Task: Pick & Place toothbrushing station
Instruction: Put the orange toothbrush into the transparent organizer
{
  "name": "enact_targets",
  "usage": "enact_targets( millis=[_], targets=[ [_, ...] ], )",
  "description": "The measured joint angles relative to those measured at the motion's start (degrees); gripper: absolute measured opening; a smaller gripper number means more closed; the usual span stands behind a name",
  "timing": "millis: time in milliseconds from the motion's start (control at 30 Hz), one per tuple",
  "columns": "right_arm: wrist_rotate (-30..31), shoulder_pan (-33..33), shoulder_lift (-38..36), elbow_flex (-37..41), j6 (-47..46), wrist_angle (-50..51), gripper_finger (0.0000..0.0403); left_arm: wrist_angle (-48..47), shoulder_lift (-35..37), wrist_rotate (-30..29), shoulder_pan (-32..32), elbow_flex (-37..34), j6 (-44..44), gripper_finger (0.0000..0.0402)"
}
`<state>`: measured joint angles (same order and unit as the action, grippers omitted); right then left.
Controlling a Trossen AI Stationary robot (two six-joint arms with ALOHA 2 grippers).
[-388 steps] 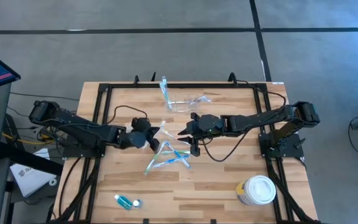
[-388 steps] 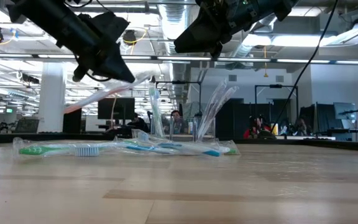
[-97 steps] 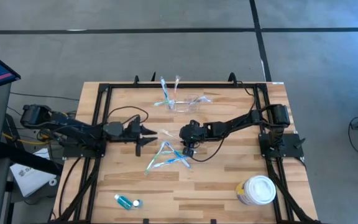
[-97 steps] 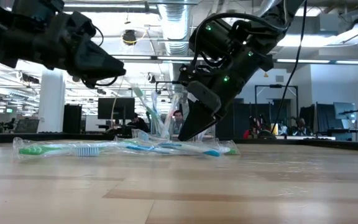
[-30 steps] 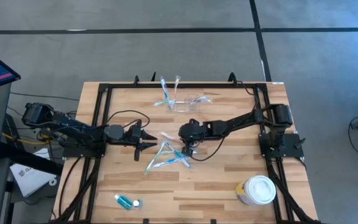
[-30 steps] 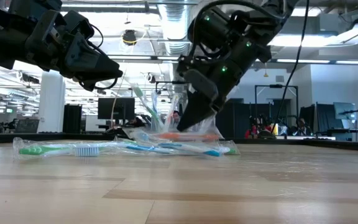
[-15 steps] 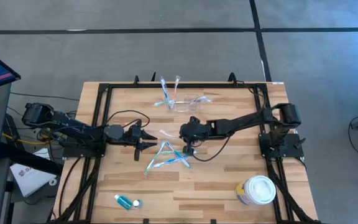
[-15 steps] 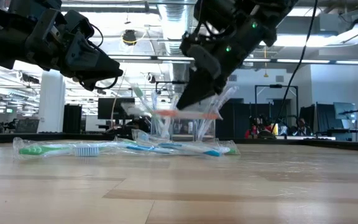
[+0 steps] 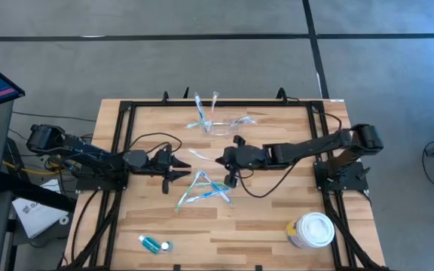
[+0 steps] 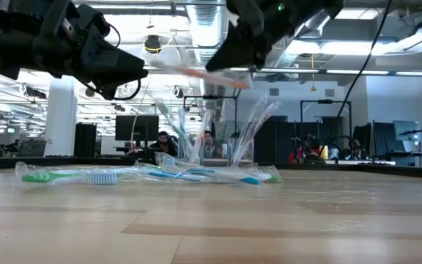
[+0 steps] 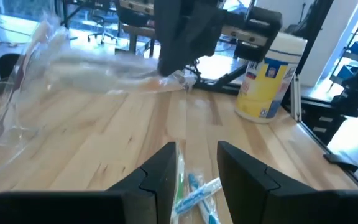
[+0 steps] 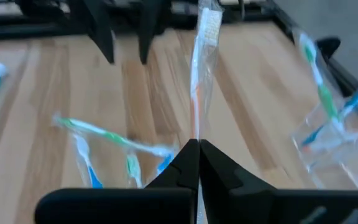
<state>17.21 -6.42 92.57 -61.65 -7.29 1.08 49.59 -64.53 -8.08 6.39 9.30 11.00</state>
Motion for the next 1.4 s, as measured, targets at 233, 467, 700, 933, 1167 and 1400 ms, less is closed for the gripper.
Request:
enact_targets(
  millis=[233,467,700,933,1167,1400],
  targets=[
    [-0.26,-2.15,-1.79,0.0,1.92,-4.42,0.0,4.54,0.0,0.0,0.0,0.0,0.0,0.0111],
    [-0.66,-3.45,-1.88,0.0,3.41,-8.77,0.0,11.0,0.0,0.0,0.01,0.0,-0.01,0.0111],
    [-0.76,-3.76,-1.88,0.0,4.94,-13.8,0.0,14.61,0.0,0.01,0.02,0.0,-0.11,0.0111],
    [-0.85,-3.76,-1.88,0.0,6.59,-19.33,0.0,16.81,0.0,0.01,0.02,0.0,-0.2,0.0111],
    [-2.43,-3.67,-1.88,0.0,7.93,-23.94,0.0,19.58,-0.02,0.04,0.11,0.0,-0.53,0.0111],
    [-2.67,-3.6,-1.88,0.0,8.37,-25.26,0.0,20.37,-0.77,0.91,2.23,1.53,-3.22,0.0111]
  ],
)
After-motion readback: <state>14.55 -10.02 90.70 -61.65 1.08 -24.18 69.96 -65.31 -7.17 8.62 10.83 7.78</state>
